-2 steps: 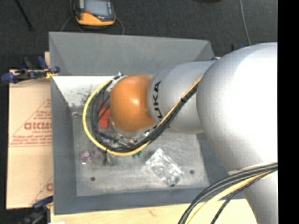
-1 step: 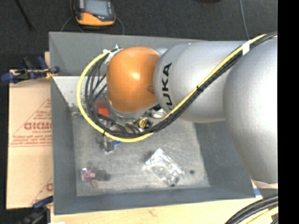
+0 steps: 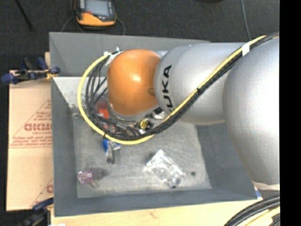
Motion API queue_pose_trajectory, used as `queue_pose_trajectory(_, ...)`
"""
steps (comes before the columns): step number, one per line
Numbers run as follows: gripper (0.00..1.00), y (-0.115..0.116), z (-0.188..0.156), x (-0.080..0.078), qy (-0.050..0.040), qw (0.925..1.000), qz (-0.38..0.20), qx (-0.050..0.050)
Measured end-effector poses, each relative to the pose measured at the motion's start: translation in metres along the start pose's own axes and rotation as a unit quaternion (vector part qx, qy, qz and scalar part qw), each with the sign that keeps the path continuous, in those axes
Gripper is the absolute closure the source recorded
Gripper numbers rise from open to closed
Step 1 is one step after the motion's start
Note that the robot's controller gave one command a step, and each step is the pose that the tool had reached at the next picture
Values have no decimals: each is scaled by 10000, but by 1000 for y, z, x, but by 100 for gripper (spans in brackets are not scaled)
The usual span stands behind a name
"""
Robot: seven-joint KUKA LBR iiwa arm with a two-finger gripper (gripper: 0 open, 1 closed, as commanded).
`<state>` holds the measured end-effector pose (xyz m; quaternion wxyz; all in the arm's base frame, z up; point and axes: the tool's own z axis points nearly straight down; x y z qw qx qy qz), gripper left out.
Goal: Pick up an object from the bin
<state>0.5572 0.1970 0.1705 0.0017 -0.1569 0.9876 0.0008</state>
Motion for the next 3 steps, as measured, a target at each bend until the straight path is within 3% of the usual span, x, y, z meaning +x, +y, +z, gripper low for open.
queue_pose_trajectory(1, 0, -53, 103, -17, 28, 9957, -929, 11)
queue_pose_trajectory(2, 100, -50, 100, -18, 5, 9958, -918, -3)
queue_pose_trajectory(3, 100, -63, -40, 14, -32, 9819, -1894, 21)
